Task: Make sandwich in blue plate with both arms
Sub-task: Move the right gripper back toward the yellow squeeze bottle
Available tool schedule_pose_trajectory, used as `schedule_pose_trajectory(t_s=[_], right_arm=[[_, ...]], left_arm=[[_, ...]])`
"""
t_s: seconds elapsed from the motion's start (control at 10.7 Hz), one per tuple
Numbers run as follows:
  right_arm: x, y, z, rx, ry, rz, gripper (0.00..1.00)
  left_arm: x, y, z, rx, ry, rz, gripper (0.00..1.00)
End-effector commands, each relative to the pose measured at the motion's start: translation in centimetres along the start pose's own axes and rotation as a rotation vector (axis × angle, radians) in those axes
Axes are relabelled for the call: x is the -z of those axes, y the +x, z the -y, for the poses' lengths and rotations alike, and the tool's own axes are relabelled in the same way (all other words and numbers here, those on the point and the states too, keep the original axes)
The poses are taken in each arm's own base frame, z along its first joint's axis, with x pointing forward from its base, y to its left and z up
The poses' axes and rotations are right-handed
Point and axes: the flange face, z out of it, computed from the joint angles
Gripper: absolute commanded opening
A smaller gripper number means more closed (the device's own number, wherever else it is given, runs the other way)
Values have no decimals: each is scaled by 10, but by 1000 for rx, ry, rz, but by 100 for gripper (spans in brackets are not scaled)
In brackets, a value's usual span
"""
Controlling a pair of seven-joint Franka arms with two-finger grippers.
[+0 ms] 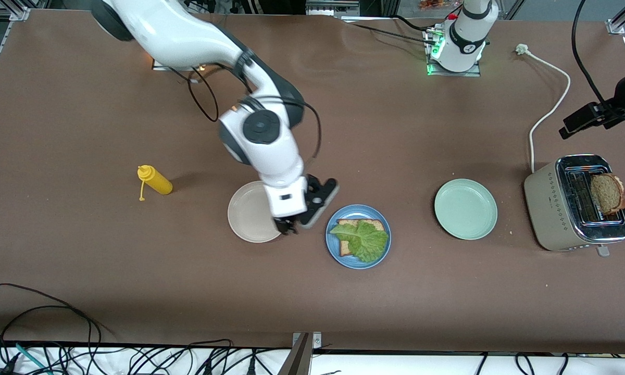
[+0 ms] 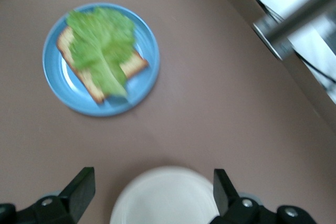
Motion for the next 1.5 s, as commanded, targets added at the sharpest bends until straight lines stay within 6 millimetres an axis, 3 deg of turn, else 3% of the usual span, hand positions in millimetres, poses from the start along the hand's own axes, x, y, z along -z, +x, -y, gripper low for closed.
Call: schedule_pose_trajectory(t_s=[0.0,0.19,0.37,0.56,0.75,0.94,1.12,1.4], right_arm=[[89,-70,-78,-157,82,209,100],[133,-116,-124,-240,82,313,100],[157,-173,-165,-336,77,398,100],[153,-257,-201,-452,80,467,100],[151,-321,-216,-389,100,417,100],[133,-397,-243,-352,237,327,100],[116,-444,-269,-238,363,187,100],[75,-503,-288,-1,508,-85,100]], left_arm=[[6,2,4,-16,20,1,100],[6,2,4,-16,20,1,100],[6,1,3,-18,20,1,100],[6,1,3,-18,20,1,100],[6,1,3,-18,20,1,100],[6,1,3,-18,20,1,100],[6,2,4,-15,20,1,100],[6,2,4,-16,20,1,100]])
